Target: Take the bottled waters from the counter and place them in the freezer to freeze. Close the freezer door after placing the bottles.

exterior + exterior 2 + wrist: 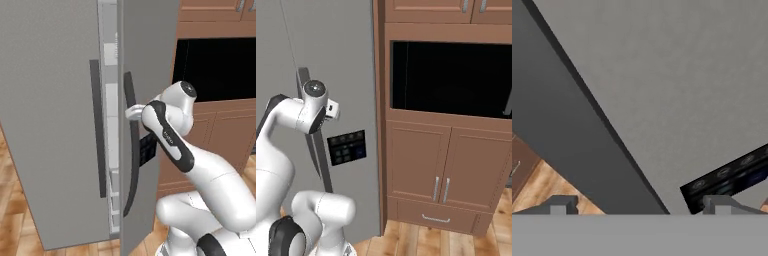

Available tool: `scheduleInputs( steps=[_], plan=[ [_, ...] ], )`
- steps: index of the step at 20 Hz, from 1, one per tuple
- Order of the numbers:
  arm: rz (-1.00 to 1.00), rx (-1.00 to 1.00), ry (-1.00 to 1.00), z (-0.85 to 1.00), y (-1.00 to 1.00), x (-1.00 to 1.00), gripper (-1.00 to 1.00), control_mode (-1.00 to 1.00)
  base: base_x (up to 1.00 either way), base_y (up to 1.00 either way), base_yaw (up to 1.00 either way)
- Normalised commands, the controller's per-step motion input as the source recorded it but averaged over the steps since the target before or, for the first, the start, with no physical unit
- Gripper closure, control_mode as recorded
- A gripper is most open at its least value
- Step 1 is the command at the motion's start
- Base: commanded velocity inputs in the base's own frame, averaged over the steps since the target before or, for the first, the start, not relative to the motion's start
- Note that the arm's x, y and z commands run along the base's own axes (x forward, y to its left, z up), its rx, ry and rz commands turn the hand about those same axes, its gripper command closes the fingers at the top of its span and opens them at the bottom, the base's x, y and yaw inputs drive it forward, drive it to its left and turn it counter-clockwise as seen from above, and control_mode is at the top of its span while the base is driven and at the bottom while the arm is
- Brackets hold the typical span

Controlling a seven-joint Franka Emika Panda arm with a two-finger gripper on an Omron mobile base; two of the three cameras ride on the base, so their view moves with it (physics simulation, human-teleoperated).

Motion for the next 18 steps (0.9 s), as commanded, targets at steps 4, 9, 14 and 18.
scheduleInputs(
  steps=[4, 9, 14, 18],
  plan=[
    [-0.13, 0.0, 0.04, 0.01, 0.1, 0.4, -1.0, -1.0, 0.0, 0.0, 0.0],
    [-0.11, 0.0, 0.09, 0.04, 0.0, 0.53, -1.0, -1.0, 0.0, 0.0, 0.0],
    [-0.12, -0.01, 0.03, 0.0, 0.0, 0.48, -1.0, -1.0, 0.0, 0.0, 0.0],
    [-0.11, 0.0, 0.08, 0.0, 0.0, 0.44, -1.0, -1.0, 0.0, 0.0, 0.0]
  ],
)
